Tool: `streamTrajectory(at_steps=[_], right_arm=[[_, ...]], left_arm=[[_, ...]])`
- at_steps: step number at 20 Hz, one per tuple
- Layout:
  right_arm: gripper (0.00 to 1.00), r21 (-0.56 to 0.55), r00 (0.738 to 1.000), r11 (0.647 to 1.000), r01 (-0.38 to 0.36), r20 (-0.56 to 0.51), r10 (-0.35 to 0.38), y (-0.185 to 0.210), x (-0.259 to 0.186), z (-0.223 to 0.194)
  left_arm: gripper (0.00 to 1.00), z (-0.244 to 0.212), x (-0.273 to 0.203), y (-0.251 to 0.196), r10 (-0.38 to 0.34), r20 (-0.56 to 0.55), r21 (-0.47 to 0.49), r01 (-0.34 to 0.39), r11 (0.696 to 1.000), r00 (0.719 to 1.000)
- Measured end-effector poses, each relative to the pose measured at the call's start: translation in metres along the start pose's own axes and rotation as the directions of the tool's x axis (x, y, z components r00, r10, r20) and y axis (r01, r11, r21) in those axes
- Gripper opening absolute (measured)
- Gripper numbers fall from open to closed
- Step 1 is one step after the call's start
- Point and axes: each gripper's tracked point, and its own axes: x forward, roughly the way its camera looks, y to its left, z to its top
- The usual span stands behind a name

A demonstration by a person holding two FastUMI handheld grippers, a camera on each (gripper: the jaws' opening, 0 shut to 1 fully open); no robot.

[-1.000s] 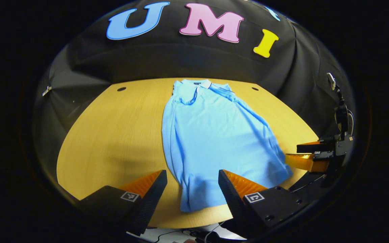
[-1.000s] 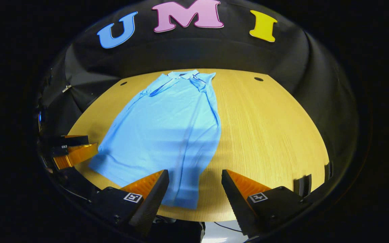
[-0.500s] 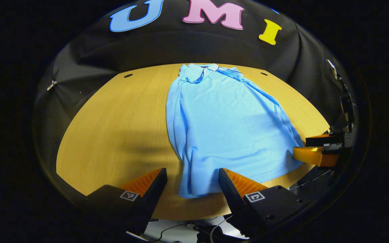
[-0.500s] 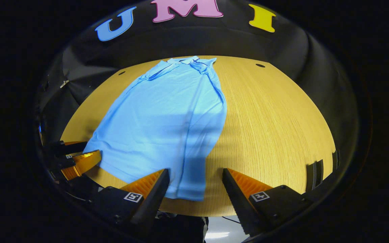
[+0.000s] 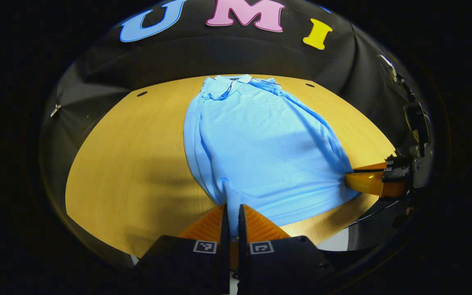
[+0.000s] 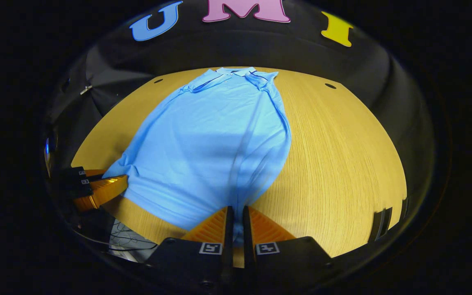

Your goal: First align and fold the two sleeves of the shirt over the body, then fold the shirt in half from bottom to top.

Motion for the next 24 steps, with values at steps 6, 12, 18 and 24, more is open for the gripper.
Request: streamTrajectory(at_steps=[6,12,18,24], right_arm=[[0.05,0.053,0.998,0.997,-0.059,-0.032,0.061,0.002,0.004,0.004],[0.05,0.034,0.995,0.995,-0.096,-0.007,0.096,0.005,-0.01,0.032],[0.05,0.056,0.99,0.989,-0.133,0.06,0.13,-0.003,-0.008,0.105],[0.05,0.082,0.98,0.982,-0.171,0.112,0.162,-0.017,0.009,0.184]], left_arm=[[0.06,0.002,-0.001,0.0,-0.006,-0.031,-0.049,0.005,0.999,1.0],[0.06,0.043,-0.022,-0.002,-0.02,0.006,-0.091,0.02,0.996,1.0],[0.06,0.103,-0.023,0.012,-0.002,0.042,-0.094,0.006,0.996,0.999],[0.06,0.194,-0.014,0.015,0.011,0.131,-0.078,0.0,0.997,0.991]])
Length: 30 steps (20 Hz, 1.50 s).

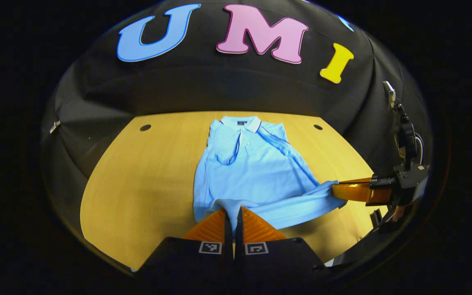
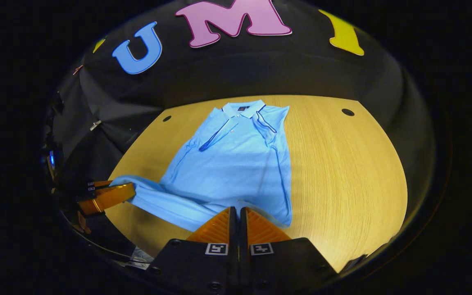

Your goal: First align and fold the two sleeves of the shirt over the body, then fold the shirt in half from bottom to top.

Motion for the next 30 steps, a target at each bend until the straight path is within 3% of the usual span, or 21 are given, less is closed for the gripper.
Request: streamTrajectory(at_steps=[4,9,15,23,30], right_arm=[[0.05,0.0,0.999,1.0,-0.024,0.027,0.024,-0.008,0.023,0.053],[0.05,-0.054,0.995,0.997,-0.054,0.082,0.059,-0.013,0.06,0.126],[0.05,-0.105,0.986,0.992,-0.064,0.147,0.079,-0.023,0.104,0.202],[0.05,-0.187,0.98,0.982,-0.018,0.193,0.054,-0.044,0.173,0.251],[0.05,-0.193,0.983,0.981,0.028,0.185,0.008,-0.069,0.251,0.266]], left_arm=[[0.06,0.052,0.027,0.0,-0.012,0.035,-0.073,0.014,0.997,0.999],[0.06,0.118,0.068,0.015,0.016,0.086,-0.075,-0.009,0.997,0.996],[0.06,0.196,0.125,0.029,0.039,0.16,0.023,-0.044,0.999,0.986],[0.06,0.237,0.218,0.05,0.051,0.183,0.061,-0.063,0.996,0.982],[0.06,0.237,0.302,0.068,0.044,0.183,0.074,-0.058,0.996,0.982]])
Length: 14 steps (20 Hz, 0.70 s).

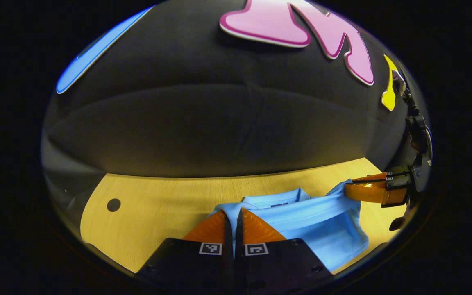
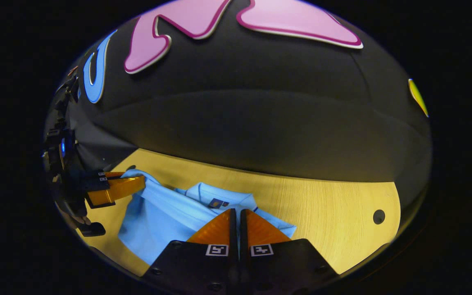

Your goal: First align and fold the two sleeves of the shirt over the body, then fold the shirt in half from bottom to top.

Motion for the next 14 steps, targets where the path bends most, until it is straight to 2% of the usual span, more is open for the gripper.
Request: streamTrajectory(at_steps=[5,6,7,8,12,13,14], right_arm=[[0.05,0.023,0.998,0.998,0.06,-0.038,-0.059,-0.015,0.04,-0.026],[0.05,0.012,0.996,0.997,0.076,-0.046,-0.075,-0.019,0.042,-0.029],[0.11,-0.001,0.995,0.996,0.085,-0.047,-0.084,-0.021,0.041,-0.03],[0.16,-0.014,0.994,0.995,0.101,-0.049,-0.101,-0.024,0.039,-0.029],[0.91,-0.024,0.993,0.993,0.113,-0.008,-0.114,-0.022,0.025,-0.018],[0.99,-0.029,0.993,0.992,0.12,0.006,-0.12,-0.022,0.016,-0.014],[1.0,-0.033,0.992,0.991,0.126,0.028,-0.125,-0.02,0.004,-0.01]], left_arm=[[0.07,-0.02,0.038,0.002,0.009,-0.011,0.033,-0.008,0.999,1.0],[0.12,-0.025,0.04,0.005,0.021,-0.019,0.033,-0.02,0.999,1.0],[0.14,-0.028,0.042,0.007,0.039,-0.022,0.039,-0.038,0.999,0.999],[0.22,-0.029,0.042,0.011,0.062,-0.02,0.05,-0.061,0.997,0.998],[0.84,-0.013,0.024,0.008,0.07,0.031,0.03,-0.071,0.997,0.997],[1.0,-0.002,0.01,0.006,0.071,0.06,0.026,-0.073,0.997,0.996],[0.98,0.005,-0.003,0.004,0.069,0.094,0.024,-0.072,0.997,0.993]])
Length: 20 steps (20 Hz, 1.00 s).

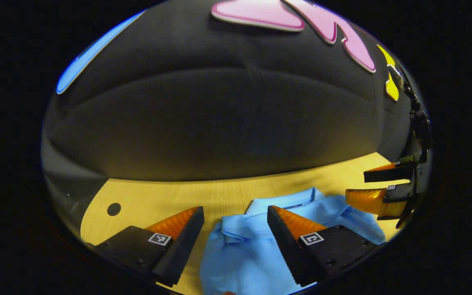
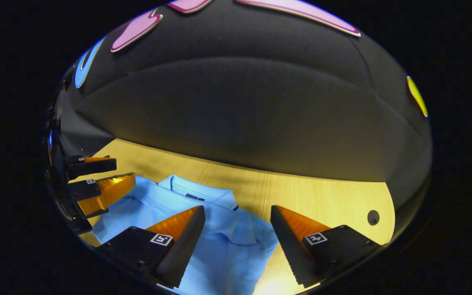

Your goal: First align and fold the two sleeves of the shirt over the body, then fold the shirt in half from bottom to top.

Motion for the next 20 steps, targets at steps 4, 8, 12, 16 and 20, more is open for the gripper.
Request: streamTrajectory(at_steps=[4,8,12,16,20], right_arm=[[1.0,-0.024,0.996,0.999,0.035,0.088,-0.033,0.005,-0.062,0.02],[1.0,-0.044,0.982,0.997,0.069,0.176,-0.06,0.016,-0.142,0.04],[0.99,-0.034,0.966,0.995,0.093,0.246,-0.082,0.04,-0.235,0.054],[0.99,0.002,0.943,0.994,0.113,0.315,-0.108,0.066,-0.33,0.056],[0.99,-0.053,0.924,0.99,0.131,0.367,-0.103,0.092,-0.409,0.043]], left_arm=[[0.98,0.037,-0.075,-0.012,-0.01,0.118,0.006,0.009,1.0,0.993],[0.98,0.067,-0.166,-0.025,-0.031,0.22,-0.022,0.037,0.999,0.975],[0.98,0.086,-0.271,-0.027,-0.037,0.309,0.002,0.038,0.999,0.95],[0.98,0.086,-0.375,-0.028,-0.036,0.372,-0.024,0.048,0.999,0.928],[0.98,0.065,-0.461,-0.036,-0.057,0.382,-0.006,0.064,0.998,0.922]])
